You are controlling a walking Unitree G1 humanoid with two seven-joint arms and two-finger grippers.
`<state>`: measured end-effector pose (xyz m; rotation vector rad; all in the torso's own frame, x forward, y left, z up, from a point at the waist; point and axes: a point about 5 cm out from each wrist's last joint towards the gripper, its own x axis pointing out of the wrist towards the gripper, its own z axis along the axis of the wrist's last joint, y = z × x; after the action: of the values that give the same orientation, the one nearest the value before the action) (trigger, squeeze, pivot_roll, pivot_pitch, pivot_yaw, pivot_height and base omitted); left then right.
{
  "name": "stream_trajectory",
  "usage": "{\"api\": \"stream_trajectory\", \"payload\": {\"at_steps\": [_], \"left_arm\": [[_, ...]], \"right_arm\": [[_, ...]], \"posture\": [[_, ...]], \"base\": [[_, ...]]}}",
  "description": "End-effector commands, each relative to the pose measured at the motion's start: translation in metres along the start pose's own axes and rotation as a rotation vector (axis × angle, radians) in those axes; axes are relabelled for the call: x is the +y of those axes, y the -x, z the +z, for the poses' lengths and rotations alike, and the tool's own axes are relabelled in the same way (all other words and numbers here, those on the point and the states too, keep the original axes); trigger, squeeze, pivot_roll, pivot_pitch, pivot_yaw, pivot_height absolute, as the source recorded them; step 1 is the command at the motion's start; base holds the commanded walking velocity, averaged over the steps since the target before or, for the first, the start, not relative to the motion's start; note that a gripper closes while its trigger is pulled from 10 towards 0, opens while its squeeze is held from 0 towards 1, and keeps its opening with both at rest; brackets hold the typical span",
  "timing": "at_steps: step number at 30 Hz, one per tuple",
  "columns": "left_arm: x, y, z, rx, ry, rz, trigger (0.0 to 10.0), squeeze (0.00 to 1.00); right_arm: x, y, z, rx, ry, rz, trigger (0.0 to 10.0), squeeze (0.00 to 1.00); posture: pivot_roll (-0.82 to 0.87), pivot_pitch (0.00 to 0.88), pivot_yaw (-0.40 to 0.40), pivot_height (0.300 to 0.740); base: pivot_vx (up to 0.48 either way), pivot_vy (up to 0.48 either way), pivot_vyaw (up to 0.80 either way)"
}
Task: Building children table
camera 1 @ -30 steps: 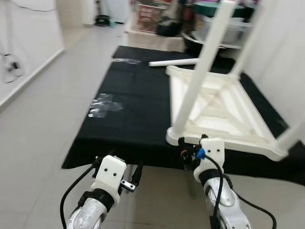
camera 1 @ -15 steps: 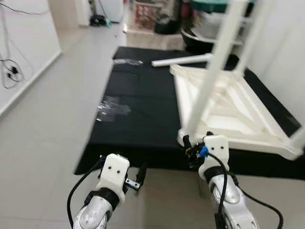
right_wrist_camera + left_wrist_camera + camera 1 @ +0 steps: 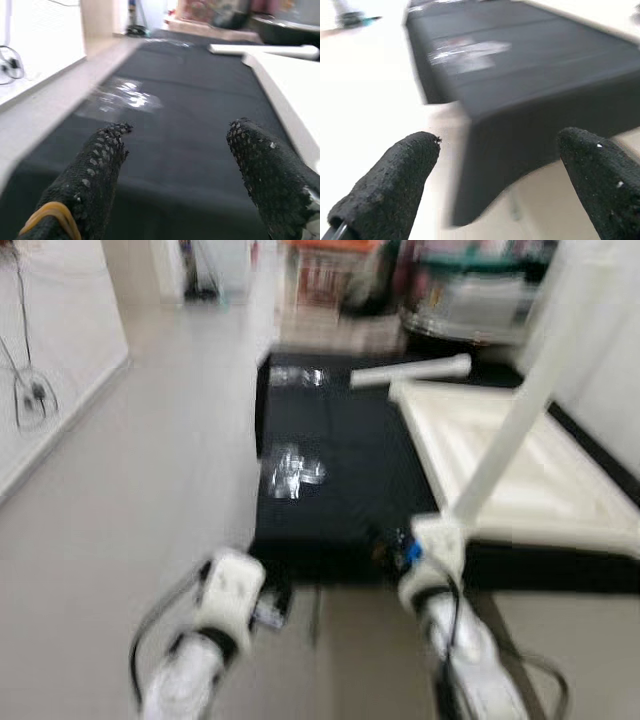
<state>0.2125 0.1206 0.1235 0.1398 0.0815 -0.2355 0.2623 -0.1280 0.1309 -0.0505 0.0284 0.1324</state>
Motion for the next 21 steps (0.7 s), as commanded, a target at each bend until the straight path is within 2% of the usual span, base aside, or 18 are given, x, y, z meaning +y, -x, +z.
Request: {"api": "stream_trajectory", "payload": {"at_steps": [1,16,21], "left_arm": [[-0.0035,-0.0005,0.0003,-0.001,0.017,-0.007,10.0,0.0],[-0.0067,-0.0006,0.001,-0.012,0.005,-0.037,10.0,0.0],[-0.0068,0.0,0.0023,-0.015,0.015,-0.042,10.0,0.0]], "right_arm": [[-0.0055,0.0009,-0.003,0.013,0.005,-0.011,10.0,0.0],[-0.0035,-0.0016,-0.0028,0.012,0.01,-0.006,10.0,0.0],[-0.0024,-0.0029,-0.0017,0.009,0.011,-0.002,10.0,0.0]], "posture": [[0.1,0.042,-0.11,0.74],[0.1,0.044,-0.114,0.74],[0.1,0.049,-0.113,0.74]], "base": [[0.247,0.0,0.0],[0.335,0.0,0.0],[0.48,0.0,0.0]]}}
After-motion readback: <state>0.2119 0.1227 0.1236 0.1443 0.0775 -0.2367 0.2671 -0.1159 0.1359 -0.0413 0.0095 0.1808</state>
